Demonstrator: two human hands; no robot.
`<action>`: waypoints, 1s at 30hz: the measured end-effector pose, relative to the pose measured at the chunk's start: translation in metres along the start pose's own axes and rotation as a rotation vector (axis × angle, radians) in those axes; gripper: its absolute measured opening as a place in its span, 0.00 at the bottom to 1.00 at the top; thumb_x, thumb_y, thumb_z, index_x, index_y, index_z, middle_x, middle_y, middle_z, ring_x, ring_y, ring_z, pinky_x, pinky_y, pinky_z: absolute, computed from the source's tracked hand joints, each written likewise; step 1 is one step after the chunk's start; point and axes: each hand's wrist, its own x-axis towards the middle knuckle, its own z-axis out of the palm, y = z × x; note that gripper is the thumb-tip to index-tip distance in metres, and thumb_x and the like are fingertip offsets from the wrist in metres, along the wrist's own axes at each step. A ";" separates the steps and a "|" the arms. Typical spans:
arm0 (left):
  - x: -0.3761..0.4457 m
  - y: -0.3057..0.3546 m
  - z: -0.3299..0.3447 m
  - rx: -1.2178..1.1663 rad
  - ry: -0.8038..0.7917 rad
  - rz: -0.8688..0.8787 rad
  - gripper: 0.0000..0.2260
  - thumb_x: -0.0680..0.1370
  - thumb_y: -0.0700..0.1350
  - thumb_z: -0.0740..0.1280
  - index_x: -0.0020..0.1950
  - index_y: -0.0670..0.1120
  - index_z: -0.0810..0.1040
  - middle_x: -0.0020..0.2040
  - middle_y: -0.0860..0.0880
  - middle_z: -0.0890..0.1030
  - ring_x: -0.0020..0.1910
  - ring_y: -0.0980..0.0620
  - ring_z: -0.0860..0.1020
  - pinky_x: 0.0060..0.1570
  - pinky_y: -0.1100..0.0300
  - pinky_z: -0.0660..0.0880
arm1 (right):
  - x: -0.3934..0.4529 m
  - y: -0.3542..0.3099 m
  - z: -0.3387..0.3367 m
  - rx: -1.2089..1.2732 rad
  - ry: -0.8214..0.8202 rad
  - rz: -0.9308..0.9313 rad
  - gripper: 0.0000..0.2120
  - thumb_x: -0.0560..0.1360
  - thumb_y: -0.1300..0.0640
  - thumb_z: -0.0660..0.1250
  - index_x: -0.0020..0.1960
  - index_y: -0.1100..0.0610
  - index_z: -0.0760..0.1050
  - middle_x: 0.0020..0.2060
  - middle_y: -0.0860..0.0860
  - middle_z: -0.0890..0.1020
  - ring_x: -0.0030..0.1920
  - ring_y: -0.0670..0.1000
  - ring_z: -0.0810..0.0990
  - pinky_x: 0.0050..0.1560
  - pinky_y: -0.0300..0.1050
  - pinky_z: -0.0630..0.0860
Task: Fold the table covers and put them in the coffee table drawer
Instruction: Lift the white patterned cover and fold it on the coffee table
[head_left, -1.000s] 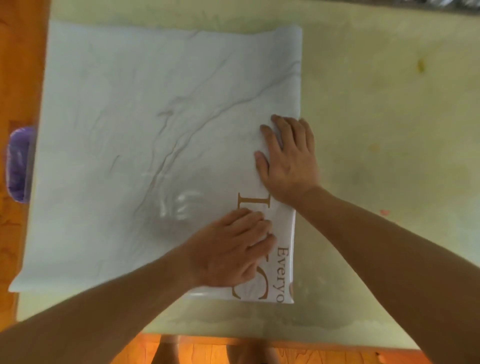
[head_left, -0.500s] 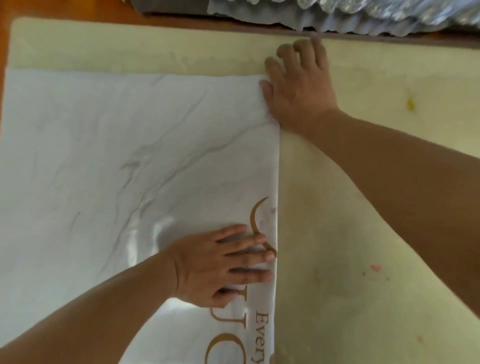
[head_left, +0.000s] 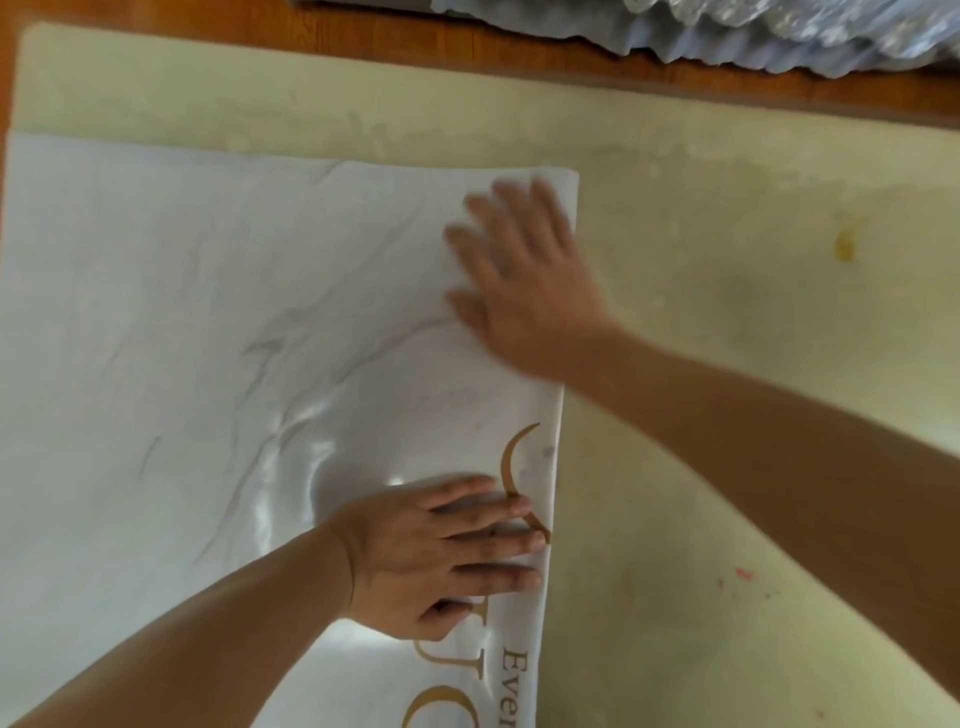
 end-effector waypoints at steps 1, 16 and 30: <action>-0.001 0.001 0.001 -0.007 -0.010 0.004 0.29 0.82 0.58 0.56 0.83 0.56 0.55 0.83 0.52 0.54 0.82 0.43 0.45 0.78 0.42 0.47 | 0.015 0.018 -0.004 -0.018 -0.034 0.039 0.28 0.83 0.41 0.51 0.74 0.59 0.68 0.74 0.62 0.68 0.76 0.67 0.61 0.78 0.65 0.50; -0.002 0.002 0.000 0.000 -0.033 0.015 0.29 0.83 0.61 0.53 0.83 0.54 0.52 0.84 0.50 0.51 0.82 0.43 0.43 0.79 0.42 0.45 | 0.031 0.032 -0.007 -0.107 0.010 0.116 0.31 0.83 0.39 0.45 0.79 0.56 0.60 0.79 0.60 0.59 0.80 0.63 0.52 0.79 0.63 0.48; -0.007 0.018 0.003 0.185 0.094 -0.043 0.26 0.84 0.55 0.54 0.82 0.49 0.59 0.82 0.42 0.57 0.81 0.38 0.55 0.76 0.37 0.57 | -0.142 -0.069 0.010 -0.053 0.168 0.146 0.13 0.81 0.58 0.61 0.62 0.61 0.78 0.63 0.61 0.78 0.65 0.67 0.74 0.73 0.67 0.60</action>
